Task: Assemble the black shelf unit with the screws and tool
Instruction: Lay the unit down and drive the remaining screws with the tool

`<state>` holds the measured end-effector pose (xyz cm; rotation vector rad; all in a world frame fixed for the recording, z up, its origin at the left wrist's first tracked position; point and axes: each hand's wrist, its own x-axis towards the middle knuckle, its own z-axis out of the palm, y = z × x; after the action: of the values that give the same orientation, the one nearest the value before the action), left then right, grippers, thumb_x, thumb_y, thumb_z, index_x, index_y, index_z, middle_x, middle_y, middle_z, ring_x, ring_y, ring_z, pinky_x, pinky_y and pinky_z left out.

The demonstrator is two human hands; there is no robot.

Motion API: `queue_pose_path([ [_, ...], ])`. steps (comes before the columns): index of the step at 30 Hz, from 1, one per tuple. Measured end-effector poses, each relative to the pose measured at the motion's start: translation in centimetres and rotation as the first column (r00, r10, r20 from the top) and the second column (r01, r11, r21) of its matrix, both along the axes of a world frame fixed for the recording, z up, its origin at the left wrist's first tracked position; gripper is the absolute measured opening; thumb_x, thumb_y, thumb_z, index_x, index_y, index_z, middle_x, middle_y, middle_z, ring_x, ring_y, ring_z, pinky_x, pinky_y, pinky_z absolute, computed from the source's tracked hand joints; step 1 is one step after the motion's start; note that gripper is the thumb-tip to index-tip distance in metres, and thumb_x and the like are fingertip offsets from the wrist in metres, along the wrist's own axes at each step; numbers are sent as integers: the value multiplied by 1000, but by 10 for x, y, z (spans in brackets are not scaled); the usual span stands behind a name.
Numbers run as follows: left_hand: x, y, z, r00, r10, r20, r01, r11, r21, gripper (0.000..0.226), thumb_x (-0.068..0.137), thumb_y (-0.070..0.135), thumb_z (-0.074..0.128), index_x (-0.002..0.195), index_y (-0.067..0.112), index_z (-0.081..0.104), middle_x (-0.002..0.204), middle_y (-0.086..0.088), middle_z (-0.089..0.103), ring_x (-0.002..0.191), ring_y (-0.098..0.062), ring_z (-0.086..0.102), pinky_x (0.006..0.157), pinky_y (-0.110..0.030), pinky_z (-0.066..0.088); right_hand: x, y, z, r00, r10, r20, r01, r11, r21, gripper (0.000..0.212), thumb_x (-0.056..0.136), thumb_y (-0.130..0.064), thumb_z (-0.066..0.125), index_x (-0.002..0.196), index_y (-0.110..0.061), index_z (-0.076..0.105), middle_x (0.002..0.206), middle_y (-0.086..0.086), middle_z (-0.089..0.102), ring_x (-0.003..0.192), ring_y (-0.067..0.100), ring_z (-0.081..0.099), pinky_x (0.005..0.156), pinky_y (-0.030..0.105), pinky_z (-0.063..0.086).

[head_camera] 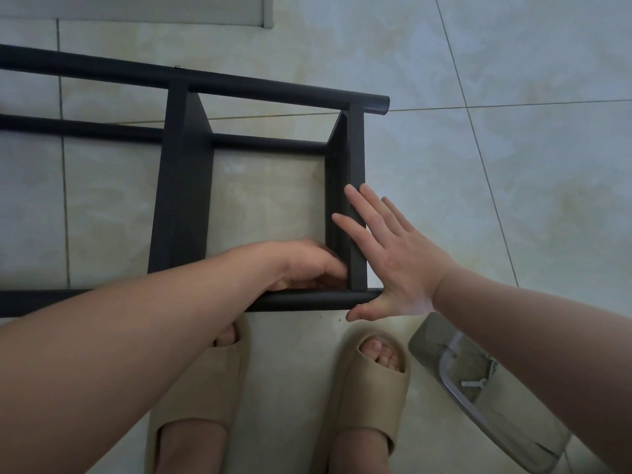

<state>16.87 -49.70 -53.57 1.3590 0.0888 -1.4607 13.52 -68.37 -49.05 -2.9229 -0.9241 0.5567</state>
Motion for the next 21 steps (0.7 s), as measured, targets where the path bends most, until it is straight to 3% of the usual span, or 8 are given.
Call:
queue_pose_path([
  [4, 2, -1, 0, 999, -5, 36, 4, 999, 53, 12, 84, -4, 64, 85, 5, 72, 87, -20, 71, 86, -31, 68, 96, -49, 53, 0, 0, 0, 1000, 0, 6, 0, 1000, 5, 130, 69, -96, 39, 161, -9, 12, 167, 17, -14, 154, 34, -17, 125, 56, 9],
  [9, 5, -1, 0, 1000, -3, 5, 3, 1000, 30, 20, 85, -10, 61, 82, 6, 73, 90, -21, 71, 85, -29, 70, 95, -46, 54, 0, 0, -1, 1000, 1, 6, -2, 1000, 8, 130, 69, -97, 38, 161, -9, 13, 167, 17, -14, 154, 34, -16, 125, 57, 11],
  [16, 2, 1, 0, 999, 45, 7, -44, 998, -41, 20, 89, -14, 54, 104, -3, 62, 98, -23, 63, 92, -32, 65, 96, -42, 52, 0, 0, 0, 1000, 0, 7, 0, 1000, 11, 130, 69, -96, 38, 161, -8, 14, 167, 18, -13, 155, 34, -15, 124, 58, 12],
  [21, 1, 4, -1, 998, 55, 10, -54, 997, -59, 18, 91, -13, 54, 89, 4, 63, 79, -11, 67, 69, -17, 69, 69, -24, 58, 0, 0, -1, 1000, 4, 10, -4, 1000, 11, 130, 68, -97, 39, 161, -9, 12, 167, 17, -14, 155, 34, -16, 125, 57, 11],
])
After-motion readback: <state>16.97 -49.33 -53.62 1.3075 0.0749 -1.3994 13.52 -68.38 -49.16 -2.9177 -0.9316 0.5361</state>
